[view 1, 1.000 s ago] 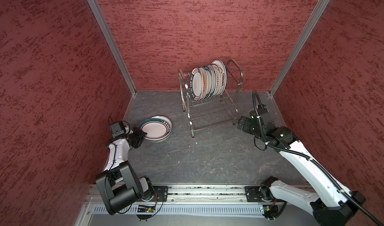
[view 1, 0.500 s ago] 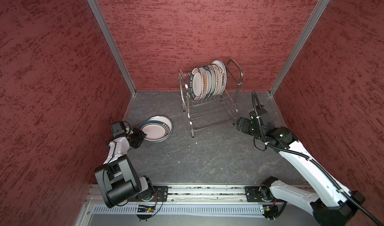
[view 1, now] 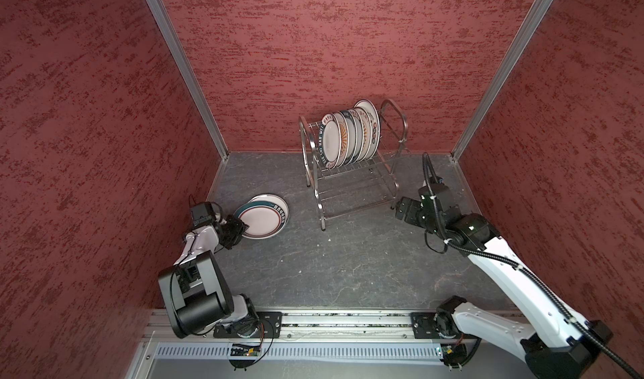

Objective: Unload the plates from the dish rack
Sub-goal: Place the plate among the plates.

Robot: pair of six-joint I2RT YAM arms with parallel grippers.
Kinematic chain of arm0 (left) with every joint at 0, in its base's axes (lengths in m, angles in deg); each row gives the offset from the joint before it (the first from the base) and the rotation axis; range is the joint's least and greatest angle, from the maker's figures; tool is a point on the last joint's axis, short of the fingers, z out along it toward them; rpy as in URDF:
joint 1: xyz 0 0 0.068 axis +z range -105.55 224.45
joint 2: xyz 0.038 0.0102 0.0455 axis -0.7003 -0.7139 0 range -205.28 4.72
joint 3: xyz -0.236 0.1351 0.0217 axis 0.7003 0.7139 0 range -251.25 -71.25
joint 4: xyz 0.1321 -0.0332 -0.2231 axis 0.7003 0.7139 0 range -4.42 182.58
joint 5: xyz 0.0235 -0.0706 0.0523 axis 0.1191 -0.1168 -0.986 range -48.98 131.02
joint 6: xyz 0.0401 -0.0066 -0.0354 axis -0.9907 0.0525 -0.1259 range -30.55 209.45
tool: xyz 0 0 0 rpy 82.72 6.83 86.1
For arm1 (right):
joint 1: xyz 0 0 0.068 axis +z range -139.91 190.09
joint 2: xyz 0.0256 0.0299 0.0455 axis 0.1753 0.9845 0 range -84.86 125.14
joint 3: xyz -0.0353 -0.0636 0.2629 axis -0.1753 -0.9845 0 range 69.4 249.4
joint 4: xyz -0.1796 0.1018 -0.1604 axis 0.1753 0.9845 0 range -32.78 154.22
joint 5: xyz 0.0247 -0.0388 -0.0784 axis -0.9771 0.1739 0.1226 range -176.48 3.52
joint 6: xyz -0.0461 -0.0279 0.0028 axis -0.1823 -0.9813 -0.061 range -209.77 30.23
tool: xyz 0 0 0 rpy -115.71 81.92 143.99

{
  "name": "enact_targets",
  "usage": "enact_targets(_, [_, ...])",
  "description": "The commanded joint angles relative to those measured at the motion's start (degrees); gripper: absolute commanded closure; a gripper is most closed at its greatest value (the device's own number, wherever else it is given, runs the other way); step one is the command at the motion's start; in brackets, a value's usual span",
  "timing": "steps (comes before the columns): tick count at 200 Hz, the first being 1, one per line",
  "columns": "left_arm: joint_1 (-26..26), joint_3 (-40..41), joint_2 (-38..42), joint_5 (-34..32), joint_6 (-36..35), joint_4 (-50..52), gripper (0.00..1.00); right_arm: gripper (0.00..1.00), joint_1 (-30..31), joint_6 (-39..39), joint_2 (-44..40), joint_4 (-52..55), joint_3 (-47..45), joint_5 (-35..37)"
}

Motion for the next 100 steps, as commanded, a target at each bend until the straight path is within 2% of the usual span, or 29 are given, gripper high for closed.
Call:
enact_targets(1, [-0.99, -2.05, -0.21, -1.36, -1.03, 0.67, 0.69, 0.01, -0.47, -0.28, -0.64, -1.16, -0.86, -0.75])
enact_targets(37, [-2.62, -3.27, -1.14, -3.62, -0.95, 2.12, 0.61, 0.01, -0.45, -0.19, -0.62, -1.60, -1.22, -1.12])
enact_targets(55, [-3.15, -3.68, -1.43, -4.41, -0.70, 2.44, 0.47, 0.01, -0.47, -0.19, -0.56, -1.95, -1.56, -1.43])
enact_targets(100, [-4.51, -4.55, -1.64, -6.38, -0.35, 3.47, 0.45, 0.01, -0.44, -0.23, -0.38, -2.57, -1.83, -2.16])
